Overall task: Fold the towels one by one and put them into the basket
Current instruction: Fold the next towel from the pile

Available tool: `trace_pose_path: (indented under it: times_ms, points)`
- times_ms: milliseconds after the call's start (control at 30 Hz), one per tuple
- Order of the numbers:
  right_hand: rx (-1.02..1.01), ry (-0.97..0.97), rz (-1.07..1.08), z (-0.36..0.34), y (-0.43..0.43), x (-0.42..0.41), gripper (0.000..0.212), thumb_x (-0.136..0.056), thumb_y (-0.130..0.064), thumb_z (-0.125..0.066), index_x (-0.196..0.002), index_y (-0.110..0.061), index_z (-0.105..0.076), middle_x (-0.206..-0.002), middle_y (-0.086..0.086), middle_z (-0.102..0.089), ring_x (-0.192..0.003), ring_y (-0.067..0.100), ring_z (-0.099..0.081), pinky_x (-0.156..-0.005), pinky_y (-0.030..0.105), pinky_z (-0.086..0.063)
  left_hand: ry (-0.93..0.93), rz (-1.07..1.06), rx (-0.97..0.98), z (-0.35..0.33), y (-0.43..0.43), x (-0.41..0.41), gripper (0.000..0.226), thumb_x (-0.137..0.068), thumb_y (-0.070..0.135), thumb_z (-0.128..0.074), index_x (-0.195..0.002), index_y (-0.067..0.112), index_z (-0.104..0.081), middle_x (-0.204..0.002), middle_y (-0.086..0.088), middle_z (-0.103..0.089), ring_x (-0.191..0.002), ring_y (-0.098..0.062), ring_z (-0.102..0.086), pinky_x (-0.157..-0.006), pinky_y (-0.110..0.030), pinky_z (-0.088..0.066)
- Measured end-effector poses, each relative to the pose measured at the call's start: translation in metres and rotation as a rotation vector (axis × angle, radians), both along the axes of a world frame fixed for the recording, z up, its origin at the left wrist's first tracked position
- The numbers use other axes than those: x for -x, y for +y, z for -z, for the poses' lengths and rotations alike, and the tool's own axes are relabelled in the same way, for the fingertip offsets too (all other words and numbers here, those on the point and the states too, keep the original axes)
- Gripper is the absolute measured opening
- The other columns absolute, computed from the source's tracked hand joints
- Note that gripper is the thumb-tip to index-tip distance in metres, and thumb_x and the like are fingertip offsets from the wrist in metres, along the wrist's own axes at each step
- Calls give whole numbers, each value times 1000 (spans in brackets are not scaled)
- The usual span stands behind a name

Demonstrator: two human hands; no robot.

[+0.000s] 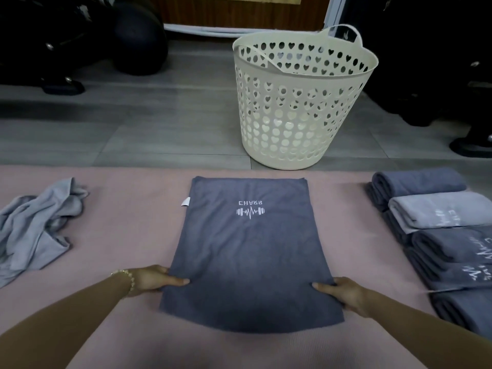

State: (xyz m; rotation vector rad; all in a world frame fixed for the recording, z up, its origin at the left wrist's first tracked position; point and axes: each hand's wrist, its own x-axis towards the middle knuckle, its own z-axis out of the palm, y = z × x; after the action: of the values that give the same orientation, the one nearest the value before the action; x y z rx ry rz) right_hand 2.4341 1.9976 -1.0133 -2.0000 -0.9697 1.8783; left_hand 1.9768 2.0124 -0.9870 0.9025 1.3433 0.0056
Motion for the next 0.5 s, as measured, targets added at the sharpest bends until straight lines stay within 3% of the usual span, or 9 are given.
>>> trace_pose_path:
  times_ms: [67,167,267,400,500]
  points:
    - [50,-10,-53,0,-5,-2,92,-33,-54,-90,-111,-15,-63,-108,2,-71,-101,19,-67,-79,25,-55,-6,0,-1,0,-7,6,63,-64,46,-80,-119,20,-65,-117,5,-68,-112,-11,-62,-106,-29,-41]
    - [117,19,-75,0,-12,-3,82,-47,-46,-89,-117,-15,-60,-112,2,-70,-105,20,-65,-82,28,-55,11,-41,90,9,-17,16,52,-76,39,-77,-121,19,-60,-112,-3,-69,-97,-18,-68,-83,-28,-52]
    - [133,58,-3,-2,-9,-5,62,-68,-39,-79,-119,-10,-60,-112,6,-70,-104,20,-64,-81,27,-54,16,-154,161,15,-25,21,39,-83,32,-69,-116,14,-59,-98,-2,-65,-87,-15,-64,-72,-25,-54]
    - [130,128,204,-18,13,-5,32,-89,-23,-64,-114,-4,-63,-98,10,-71,-88,22,-65,-67,28,-59,-79,-511,212,5,-12,22,12,-84,18,-66,-83,8,-60,-58,-3,-58,-43,-11,-55,-42,-18,-50]
    - [34,220,414,-32,38,3,19,-94,-19,-54,-106,-6,-62,-78,7,-73,-66,19,-70,-57,29,-58,-229,-846,221,-5,15,14,21,-95,16,-51,-77,5,-58,-50,-8,-62,-35,-12,-57,-33,-18,-47]
